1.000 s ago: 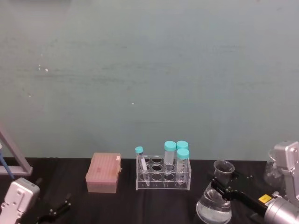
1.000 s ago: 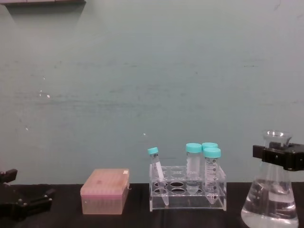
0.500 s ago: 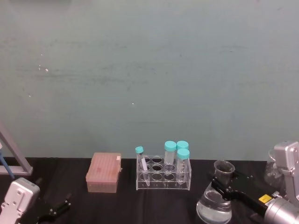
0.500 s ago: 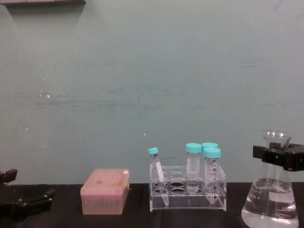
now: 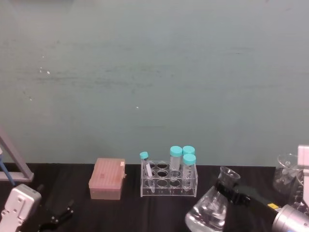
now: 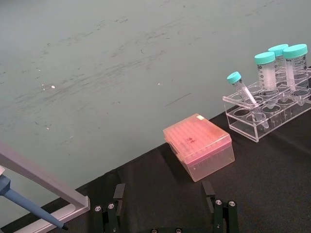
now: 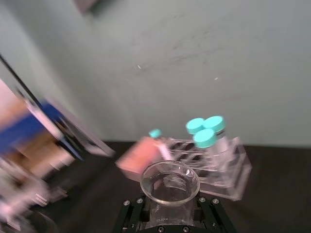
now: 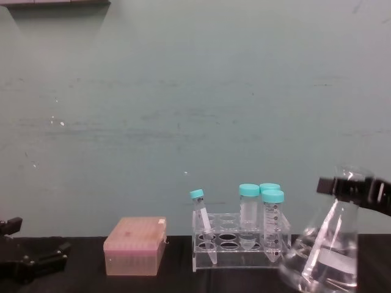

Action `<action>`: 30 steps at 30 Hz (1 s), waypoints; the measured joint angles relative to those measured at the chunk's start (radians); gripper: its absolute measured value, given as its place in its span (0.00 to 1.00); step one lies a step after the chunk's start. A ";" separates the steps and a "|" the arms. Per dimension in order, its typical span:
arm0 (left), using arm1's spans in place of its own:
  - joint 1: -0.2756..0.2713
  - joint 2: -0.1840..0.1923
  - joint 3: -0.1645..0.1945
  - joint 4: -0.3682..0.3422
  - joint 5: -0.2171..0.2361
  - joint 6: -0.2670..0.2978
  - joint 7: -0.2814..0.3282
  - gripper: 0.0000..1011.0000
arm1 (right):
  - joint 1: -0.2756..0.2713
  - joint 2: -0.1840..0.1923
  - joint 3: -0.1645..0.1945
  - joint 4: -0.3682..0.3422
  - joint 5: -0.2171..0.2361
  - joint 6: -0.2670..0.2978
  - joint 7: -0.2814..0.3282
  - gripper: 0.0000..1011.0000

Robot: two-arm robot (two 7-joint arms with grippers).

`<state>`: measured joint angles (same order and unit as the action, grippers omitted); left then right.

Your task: Pick up the beaker with the right gripper, shake it three times, and then put it down.

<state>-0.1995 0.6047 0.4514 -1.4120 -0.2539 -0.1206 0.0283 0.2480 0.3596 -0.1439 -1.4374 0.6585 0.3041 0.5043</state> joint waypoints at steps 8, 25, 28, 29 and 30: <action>0.000 0.000 0.000 0.000 0.000 0.000 0.000 0.99 | -0.015 -0.115 0.121 0.000 0.295 0.220 -0.034 0.45; 0.000 0.000 0.000 0.000 0.000 0.000 0.000 0.99 | -0.016 -0.088 0.095 0.005 0.312 0.200 -0.042 0.45; 0.000 0.000 0.000 0.000 0.000 0.000 0.000 0.99 | 0.000 -0.005 0.014 0.003 0.131 0.043 0.001 0.45; 0.000 0.000 0.000 0.000 0.000 0.000 0.000 0.99 | 0.005 0.014 -0.005 0.003 0.076 -0.007 0.007 0.45; 0.000 0.000 0.000 0.000 0.000 0.000 0.000 0.99 | 0.013 0.050 -0.041 0.003 -0.025 -0.100 0.008 0.45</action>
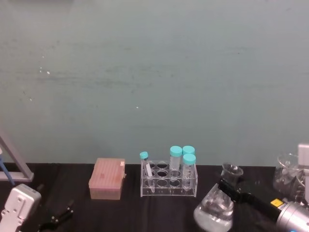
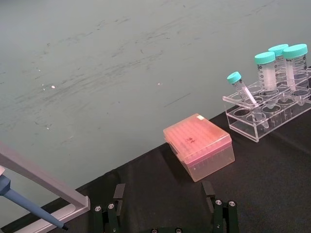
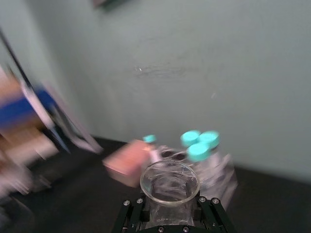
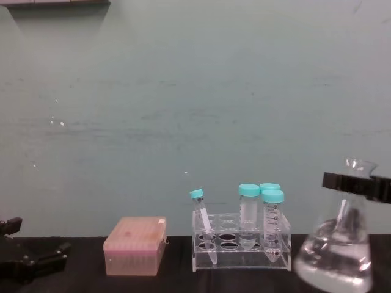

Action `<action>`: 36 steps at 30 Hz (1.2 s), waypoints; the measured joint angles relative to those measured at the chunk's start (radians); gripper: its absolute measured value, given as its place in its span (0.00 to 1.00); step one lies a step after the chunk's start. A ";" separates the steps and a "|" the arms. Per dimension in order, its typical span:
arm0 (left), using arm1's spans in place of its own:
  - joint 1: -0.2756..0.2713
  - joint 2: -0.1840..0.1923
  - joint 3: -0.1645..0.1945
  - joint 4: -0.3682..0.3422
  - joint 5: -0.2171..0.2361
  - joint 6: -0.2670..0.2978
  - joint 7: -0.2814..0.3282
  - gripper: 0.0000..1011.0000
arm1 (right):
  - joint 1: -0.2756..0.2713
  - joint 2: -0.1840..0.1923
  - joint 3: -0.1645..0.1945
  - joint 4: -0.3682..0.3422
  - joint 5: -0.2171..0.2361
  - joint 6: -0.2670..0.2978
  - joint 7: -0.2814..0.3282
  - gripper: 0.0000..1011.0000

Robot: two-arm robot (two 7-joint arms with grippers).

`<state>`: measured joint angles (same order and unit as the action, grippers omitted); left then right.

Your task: Pick up the beaker with the right gripper, shake it three times, and then put it down.

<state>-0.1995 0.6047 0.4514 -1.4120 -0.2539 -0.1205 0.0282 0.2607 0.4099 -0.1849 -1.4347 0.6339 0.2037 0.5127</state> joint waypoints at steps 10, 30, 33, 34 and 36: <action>0.000 0.000 0.000 0.000 0.000 0.000 0.000 0.99 | 0.048 0.152 -0.152 0.036 -0.616 -0.451 -0.167 0.45; 0.000 0.000 0.000 0.000 0.000 0.000 0.000 0.99 | 0.044 0.124 -0.112 0.044 -0.623 -0.414 -0.105 0.45; 0.000 0.000 0.000 0.000 0.000 0.000 0.000 0.99 | 0.034 0.097 -0.079 0.033 -0.502 -0.340 -0.043 0.45; 0.000 0.000 0.000 0.000 0.000 0.000 0.000 0.99 | 0.032 0.092 -0.073 0.031 -0.474 -0.321 -0.030 0.45; 0.000 0.000 0.000 0.000 0.000 0.000 0.000 0.99 | 0.028 0.083 -0.063 0.027 -0.422 -0.285 -0.008 0.45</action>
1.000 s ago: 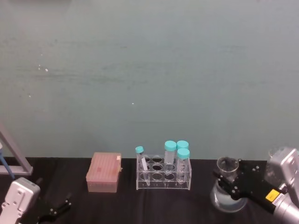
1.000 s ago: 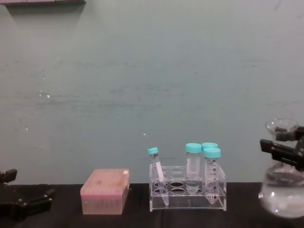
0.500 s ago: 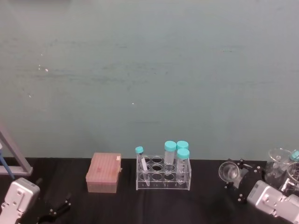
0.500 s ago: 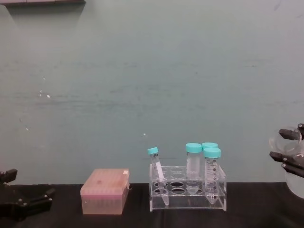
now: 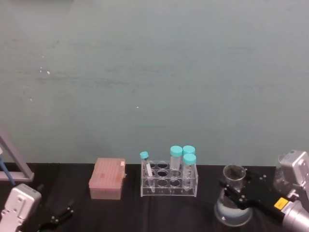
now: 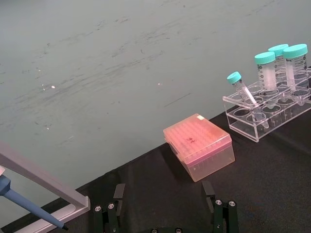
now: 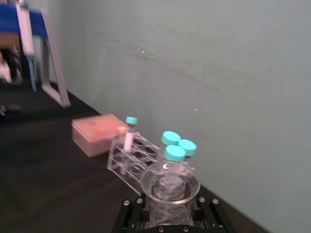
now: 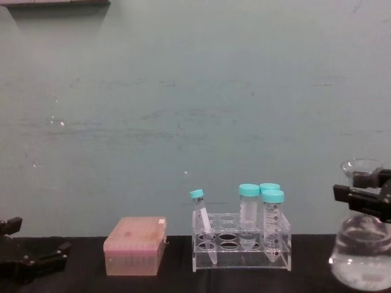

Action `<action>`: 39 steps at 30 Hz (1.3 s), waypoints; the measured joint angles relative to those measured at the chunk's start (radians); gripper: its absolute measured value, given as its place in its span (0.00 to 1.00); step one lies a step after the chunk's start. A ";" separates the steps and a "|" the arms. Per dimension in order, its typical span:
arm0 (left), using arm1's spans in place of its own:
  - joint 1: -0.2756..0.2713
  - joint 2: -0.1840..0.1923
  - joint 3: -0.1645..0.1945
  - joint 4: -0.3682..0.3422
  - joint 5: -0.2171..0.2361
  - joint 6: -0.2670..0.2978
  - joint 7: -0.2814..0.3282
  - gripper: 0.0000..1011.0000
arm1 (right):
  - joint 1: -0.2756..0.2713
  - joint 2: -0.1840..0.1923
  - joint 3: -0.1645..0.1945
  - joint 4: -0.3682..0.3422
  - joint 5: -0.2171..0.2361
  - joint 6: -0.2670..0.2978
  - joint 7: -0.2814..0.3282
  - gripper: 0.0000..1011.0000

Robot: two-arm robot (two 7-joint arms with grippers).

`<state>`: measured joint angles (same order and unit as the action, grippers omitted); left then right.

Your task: Pick up the beaker with the right gripper, shake it three times, and then put it down.

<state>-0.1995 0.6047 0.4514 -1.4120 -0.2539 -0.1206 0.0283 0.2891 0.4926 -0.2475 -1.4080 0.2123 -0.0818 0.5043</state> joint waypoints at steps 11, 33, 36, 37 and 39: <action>0.000 0.000 0.000 0.000 0.000 0.000 0.000 0.99 | -0.010 -0.020 0.011 -0.019 0.151 0.117 0.029 0.45; 0.000 0.000 0.000 0.000 0.000 0.000 0.000 0.99 | -0.012 -0.023 0.013 -0.022 0.179 0.147 0.016 0.45; 0.000 0.000 0.000 0.000 0.000 0.000 0.000 0.99 | -0.012 -0.023 0.013 -0.022 0.179 0.146 0.016 0.45; 0.000 0.000 0.000 0.000 0.000 0.000 0.000 0.99 | -0.012 -0.023 0.013 -0.022 0.179 0.145 0.017 0.45; 0.000 0.000 0.000 0.000 0.000 0.000 0.000 0.99 | -0.012 -0.023 0.013 -0.022 0.178 0.145 0.017 0.45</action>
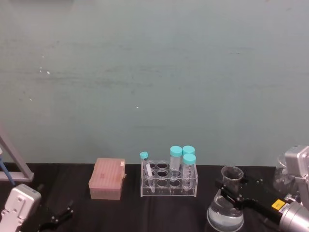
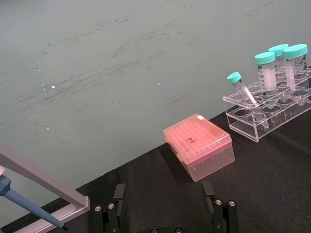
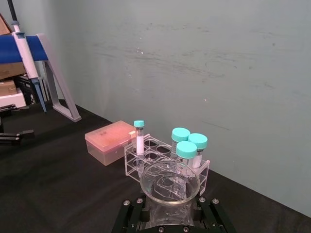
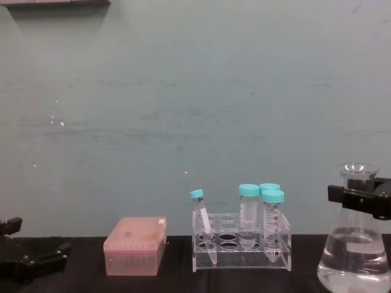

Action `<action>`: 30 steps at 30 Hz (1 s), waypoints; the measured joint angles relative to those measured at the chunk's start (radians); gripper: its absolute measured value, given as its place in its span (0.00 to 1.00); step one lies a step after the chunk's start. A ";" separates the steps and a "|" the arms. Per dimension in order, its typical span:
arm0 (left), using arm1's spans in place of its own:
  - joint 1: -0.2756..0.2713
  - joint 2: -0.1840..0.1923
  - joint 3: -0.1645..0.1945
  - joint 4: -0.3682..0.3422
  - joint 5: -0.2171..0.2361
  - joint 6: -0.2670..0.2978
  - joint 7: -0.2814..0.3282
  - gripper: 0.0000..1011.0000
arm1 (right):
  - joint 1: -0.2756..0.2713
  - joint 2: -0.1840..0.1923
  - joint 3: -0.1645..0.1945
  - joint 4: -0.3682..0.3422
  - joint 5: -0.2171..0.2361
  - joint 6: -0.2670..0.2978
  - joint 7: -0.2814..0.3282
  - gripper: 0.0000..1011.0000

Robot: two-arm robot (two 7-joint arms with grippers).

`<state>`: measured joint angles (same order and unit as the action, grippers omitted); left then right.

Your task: Pick up the beaker with the right gripper, shake it three times, and then put it down.

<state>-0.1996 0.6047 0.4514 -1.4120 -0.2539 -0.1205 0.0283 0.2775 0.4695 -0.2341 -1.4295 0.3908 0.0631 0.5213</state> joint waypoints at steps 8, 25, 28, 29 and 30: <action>0.000 0.000 0.000 0.000 0.000 0.000 0.000 0.99 | 0.000 0.000 0.000 0.000 -0.001 -0.001 0.001 0.45; 0.000 0.000 0.000 0.000 0.000 0.000 0.000 0.99 | 0.000 0.000 0.000 0.000 -0.002 -0.002 0.002 0.45; 0.000 0.000 0.000 0.000 0.000 0.000 0.000 0.99 | 0.000 0.000 0.000 0.000 -0.002 -0.002 0.002 0.45; 0.000 0.000 0.000 0.000 0.000 0.000 0.000 0.99 | 0.000 0.000 0.000 0.000 -0.002 -0.002 0.002 0.45; 0.000 0.000 0.000 0.000 0.000 0.000 0.000 0.99 | 0.000 0.000 0.000 0.000 -0.002 -0.002 0.002 0.45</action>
<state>-0.1995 0.6047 0.4514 -1.4120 -0.2539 -0.1206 0.0283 0.2775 0.4695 -0.2341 -1.4292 0.3887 0.0606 0.5236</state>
